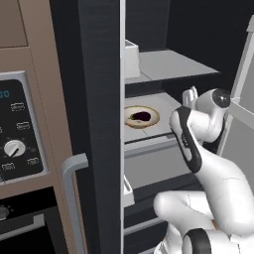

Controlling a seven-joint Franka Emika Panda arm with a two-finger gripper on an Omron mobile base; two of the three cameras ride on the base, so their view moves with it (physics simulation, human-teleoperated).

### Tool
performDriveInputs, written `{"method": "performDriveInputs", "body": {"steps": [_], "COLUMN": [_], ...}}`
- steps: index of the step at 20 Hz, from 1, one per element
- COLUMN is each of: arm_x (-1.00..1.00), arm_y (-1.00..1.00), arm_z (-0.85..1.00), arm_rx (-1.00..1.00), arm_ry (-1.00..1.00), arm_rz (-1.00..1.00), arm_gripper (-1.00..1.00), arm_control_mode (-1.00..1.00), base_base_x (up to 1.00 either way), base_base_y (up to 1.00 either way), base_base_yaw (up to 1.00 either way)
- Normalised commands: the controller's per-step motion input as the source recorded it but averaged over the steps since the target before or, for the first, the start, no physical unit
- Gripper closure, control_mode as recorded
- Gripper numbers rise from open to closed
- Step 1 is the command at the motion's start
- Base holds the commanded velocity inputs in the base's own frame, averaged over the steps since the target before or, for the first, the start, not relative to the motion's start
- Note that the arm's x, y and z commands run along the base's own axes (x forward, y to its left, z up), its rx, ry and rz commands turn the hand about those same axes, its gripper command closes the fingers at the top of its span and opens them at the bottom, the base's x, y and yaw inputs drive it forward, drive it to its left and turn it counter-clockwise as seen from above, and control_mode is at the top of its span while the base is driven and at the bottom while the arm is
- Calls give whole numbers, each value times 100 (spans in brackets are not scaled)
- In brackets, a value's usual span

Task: Move the glass cup from next to the sink to the open cabinet. Then, move the bowl with the eggplant to the fridge to clear the area for faucet cleaning.

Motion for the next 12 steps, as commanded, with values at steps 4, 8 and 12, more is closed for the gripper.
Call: {"method": "performDriveInputs", "body": {"steps": [4,8,12], "arm_x": [-100,-25,0], "arm_y": [-11,-3,0], "arm_z": [45,8,0], "arm_rx": [0,0,0], "arm_ry": [0,0,0], "arm_rz": [-5,-1,0], "arm_gripper": [-100,-100,-100], "arm_control_mode": [-100,100,100], "base_base_x": [0,-75,-100], "base_base_y": [0,-8,-28], "base_base_yaw": [0,-3,-4]}}
